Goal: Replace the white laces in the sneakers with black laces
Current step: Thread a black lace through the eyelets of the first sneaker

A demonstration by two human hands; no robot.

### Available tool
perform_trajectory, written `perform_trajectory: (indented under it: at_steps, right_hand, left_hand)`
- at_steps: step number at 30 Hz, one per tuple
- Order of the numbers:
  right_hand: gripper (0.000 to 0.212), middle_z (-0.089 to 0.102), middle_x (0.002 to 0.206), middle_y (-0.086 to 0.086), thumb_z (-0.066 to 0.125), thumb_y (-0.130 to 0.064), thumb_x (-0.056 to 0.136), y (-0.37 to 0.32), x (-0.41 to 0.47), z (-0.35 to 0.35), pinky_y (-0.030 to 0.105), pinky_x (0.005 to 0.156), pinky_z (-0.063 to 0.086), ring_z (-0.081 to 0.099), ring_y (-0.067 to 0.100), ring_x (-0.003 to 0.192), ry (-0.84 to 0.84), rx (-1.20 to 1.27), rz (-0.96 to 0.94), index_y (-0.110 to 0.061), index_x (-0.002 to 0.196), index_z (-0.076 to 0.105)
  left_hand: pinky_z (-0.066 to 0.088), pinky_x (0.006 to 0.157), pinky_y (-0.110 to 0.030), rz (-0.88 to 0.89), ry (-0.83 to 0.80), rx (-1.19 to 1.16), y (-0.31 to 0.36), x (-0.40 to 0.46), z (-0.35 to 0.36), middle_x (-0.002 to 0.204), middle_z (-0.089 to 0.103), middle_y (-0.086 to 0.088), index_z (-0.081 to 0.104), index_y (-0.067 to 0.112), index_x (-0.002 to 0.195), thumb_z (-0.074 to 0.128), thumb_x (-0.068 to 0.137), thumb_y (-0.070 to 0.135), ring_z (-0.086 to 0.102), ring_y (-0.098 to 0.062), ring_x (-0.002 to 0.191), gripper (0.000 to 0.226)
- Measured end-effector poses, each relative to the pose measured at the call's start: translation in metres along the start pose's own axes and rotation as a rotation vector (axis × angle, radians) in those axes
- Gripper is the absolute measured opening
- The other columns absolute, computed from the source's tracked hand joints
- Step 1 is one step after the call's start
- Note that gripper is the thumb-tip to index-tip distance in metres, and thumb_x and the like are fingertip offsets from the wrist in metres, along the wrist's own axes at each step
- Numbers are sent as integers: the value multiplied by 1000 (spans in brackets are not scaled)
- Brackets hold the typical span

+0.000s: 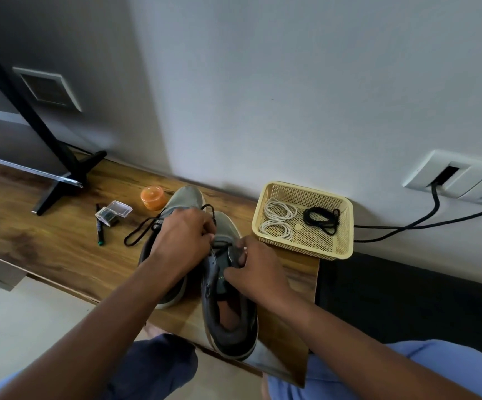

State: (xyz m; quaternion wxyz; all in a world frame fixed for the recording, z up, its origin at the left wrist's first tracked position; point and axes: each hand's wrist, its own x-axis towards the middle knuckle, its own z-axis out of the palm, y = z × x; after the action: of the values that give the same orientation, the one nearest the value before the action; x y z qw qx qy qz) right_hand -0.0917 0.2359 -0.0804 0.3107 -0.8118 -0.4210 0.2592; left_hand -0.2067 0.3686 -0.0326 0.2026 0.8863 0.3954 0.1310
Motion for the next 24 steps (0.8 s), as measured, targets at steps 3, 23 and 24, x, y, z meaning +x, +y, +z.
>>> perform_trajectory:
  at_steps: [3,23,24]
  right_hand:
    - [31,63,86,-5,68,-42,72,-1,-2,5,36,67,52,63,18,80,89,-20,-34,-27,98,60]
    - [26,76,94,15,57,5,84,0,8,-11,37,78,59,70,25,88,7,574,396,-7,92,78]
    - [26,76,95,17,55,9,86,-1,7,-13,34,74,56,69,24,85,4,596,404,-3,95,77]
  left_hand:
    - [55,69,-15,3,-48,-145,6,-3,2,74,73,14,80,25,82,87,79,12,68,3,71,16]
    - [48,79,-25,-34,-55,-46,22,-19,27,85,71,10,77,21,82,79,85,18,66,-11,87,5]
    - [45,78,-24,-39,-44,-38,21,-18,29,85,71,10,77,21,82,79,85,19,66,-11,87,4]
